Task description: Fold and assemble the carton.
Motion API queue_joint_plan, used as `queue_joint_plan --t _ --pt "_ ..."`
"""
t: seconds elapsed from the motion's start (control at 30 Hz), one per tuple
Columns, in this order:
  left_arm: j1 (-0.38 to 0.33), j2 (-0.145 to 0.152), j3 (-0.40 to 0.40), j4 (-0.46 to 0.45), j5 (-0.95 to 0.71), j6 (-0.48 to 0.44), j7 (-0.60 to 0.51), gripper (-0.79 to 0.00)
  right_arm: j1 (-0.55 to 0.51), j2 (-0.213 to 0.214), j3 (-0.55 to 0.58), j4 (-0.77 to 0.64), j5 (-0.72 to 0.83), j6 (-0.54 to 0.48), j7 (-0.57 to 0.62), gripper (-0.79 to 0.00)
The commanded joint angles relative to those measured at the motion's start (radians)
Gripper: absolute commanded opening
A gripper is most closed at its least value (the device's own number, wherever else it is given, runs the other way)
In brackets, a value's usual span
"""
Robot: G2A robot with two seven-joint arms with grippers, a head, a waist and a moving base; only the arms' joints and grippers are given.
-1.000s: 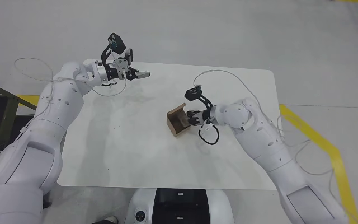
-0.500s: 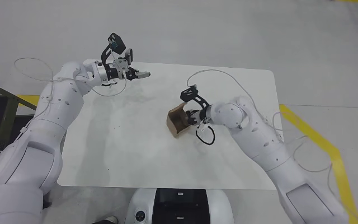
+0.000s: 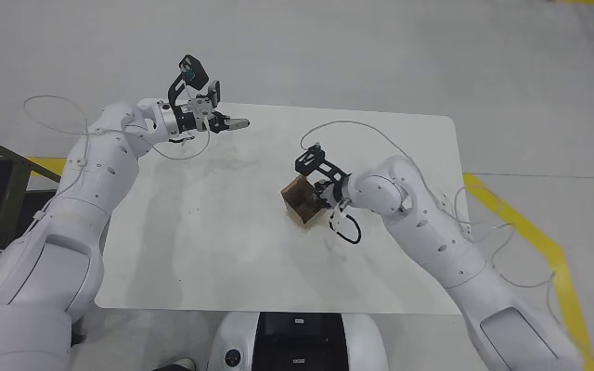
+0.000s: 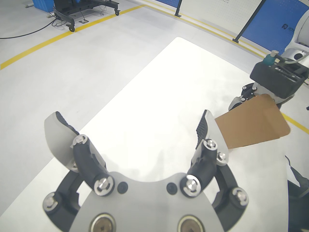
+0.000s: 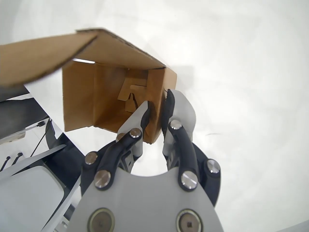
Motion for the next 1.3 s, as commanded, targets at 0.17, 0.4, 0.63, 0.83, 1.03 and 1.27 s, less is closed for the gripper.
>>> queue_joint_plan --t 0.17,0.4,0.63,0.83,1.03,1.27 --pt "0.0 0.0 0.0 0.0 0.0 0.0 0.0 0.0 -0.007 0.008 0.033 -0.016 0.008 0.006 -0.016 -0.092" --pt "0.0 0.0 0.0 0.0 0.0 0.0 0.0 0.0 -0.068 0.036 0.126 -0.195 0.018 0.017 0.013 -0.135" --pt "0.0 0.0 0.0 0.0 0.0 0.0 0.0 0.0 -0.16 0.052 0.143 -0.398 0.056 0.025 0.034 -0.2" --pt "0.0 0.0 0.0 0.0 0.0 0.0 0.0 0.0 -0.229 0.055 0.095 -0.516 0.02 0.069 0.021 -0.234" --pt "0.0 0.0 0.0 0.0 0.0 0.0 0.0 0.0 -0.27 0.056 0.066 -0.54 -0.026 0.102 -0.023 -0.249" --pt "0.0 0.0 0.0 0.0 0.0 0.0 0.0 0.0 -0.254 0.042 -0.024 -0.468 -0.101 0.097 -0.09 -0.299"
